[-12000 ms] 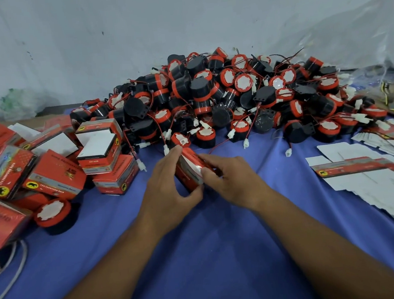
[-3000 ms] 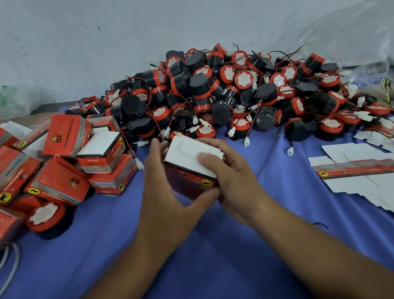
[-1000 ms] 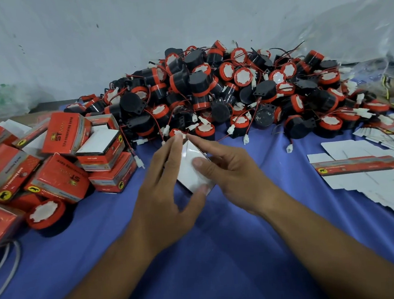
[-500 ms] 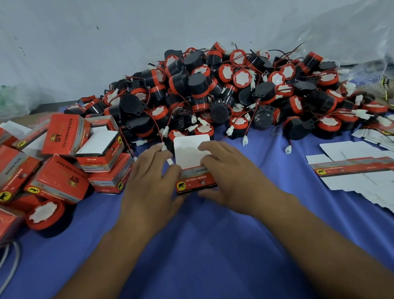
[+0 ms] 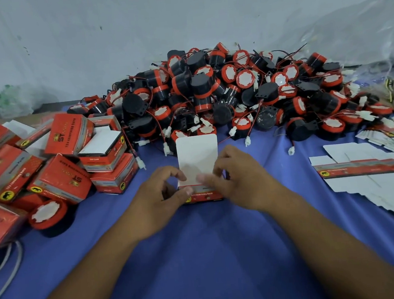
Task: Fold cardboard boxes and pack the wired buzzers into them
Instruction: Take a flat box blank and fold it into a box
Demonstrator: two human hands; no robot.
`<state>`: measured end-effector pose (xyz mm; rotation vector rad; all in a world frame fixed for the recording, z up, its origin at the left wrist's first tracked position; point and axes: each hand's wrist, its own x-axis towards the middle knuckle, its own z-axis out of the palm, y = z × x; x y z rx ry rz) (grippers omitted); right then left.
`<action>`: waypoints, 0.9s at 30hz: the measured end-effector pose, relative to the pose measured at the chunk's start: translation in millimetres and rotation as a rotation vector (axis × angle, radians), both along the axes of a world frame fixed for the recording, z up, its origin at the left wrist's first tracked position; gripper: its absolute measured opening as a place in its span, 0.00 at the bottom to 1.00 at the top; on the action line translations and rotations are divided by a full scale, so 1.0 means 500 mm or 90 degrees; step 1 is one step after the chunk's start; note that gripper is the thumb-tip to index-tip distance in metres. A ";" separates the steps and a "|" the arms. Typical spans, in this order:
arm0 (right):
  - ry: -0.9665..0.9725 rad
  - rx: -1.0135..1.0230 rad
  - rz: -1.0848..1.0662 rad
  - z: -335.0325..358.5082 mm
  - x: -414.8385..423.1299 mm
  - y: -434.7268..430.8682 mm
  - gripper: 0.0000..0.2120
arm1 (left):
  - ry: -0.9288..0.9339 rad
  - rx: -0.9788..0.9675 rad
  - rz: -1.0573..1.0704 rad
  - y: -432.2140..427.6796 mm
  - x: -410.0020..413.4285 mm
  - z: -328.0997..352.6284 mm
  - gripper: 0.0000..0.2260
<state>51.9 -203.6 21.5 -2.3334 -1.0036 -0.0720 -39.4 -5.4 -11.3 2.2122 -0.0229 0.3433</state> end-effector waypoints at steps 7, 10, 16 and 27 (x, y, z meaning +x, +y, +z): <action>0.276 0.397 -0.224 -0.009 0.070 0.011 0.20 | -0.047 0.093 0.103 0.014 -0.001 -0.003 0.17; 0.247 0.298 -0.226 -0.005 0.127 0.034 0.10 | -0.046 0.111 0.125 0.028 -0.003 0.004 0.21; 0.294 0.126 0.037 0.014 0.187 0.152 0.22 | -0.030 0.164 0.055 0.047 -0.007 -0.005 0.24; 0.114 0.021 0.065 -0.014 0.196 0.174 0.20 | -0.039 0.122 0.020 0.061 -0.008 -0.009 0.25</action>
